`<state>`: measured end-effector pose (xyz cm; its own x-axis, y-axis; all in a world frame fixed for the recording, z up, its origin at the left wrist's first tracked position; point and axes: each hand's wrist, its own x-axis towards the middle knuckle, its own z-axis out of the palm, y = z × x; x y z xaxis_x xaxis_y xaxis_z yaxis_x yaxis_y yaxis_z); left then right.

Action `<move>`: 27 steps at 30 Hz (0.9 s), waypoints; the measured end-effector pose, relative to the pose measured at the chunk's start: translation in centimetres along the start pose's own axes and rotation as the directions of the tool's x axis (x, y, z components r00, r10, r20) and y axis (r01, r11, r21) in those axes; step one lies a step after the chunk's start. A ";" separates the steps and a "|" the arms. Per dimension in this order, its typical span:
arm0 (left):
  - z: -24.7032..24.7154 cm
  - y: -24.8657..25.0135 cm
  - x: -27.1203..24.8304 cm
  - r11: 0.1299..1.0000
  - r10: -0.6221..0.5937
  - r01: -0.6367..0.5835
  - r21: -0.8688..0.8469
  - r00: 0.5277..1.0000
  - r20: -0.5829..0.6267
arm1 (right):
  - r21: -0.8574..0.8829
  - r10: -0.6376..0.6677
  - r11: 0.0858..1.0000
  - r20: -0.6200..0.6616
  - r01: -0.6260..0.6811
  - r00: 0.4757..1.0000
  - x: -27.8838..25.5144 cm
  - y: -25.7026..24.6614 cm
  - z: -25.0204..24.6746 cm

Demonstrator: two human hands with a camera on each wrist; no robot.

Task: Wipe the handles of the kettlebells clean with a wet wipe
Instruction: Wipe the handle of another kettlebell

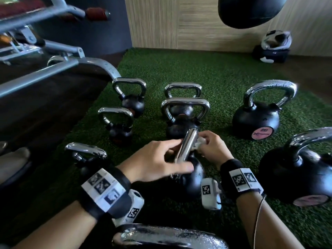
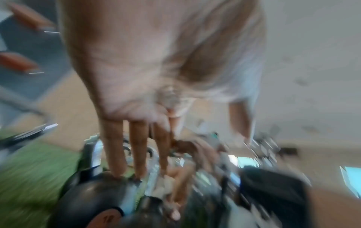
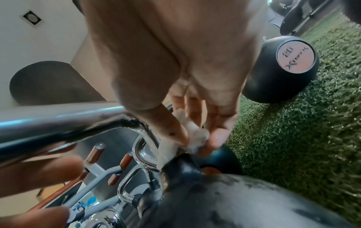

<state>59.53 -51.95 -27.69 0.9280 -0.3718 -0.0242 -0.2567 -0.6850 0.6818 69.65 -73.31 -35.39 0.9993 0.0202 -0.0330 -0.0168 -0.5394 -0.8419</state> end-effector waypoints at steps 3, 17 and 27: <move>1.1 1.7 -0.5 0.964 0.098 -0.068 0.256 0.989 -0.107 | 0.130 -0.065 0.991 0.206 0.039 0.976 0.6 -0.1 0.7; -4.5 0.5 4.3 0.888 0.101 -0.261 0.379 0.914 0.392 | -0.034 -0.106 0.994 -0.046 0.104 0.993 -4.8 3.5 -2.2; -4.7 0.1 2.8 0.805 0.060 -0.218 0.552 0.955 0.290 | -0.158 -0.007 0.987 -0.086 -0.006 0.996 -9.6 2.1 -3.5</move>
<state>63.40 -50.12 -24.23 0.7928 -0.5778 -0.1942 -0.5579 -0.8161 0.1506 60.18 -77.58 -34.96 0.9986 -0.0482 0.0194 -0.0176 -0.6654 -0.7463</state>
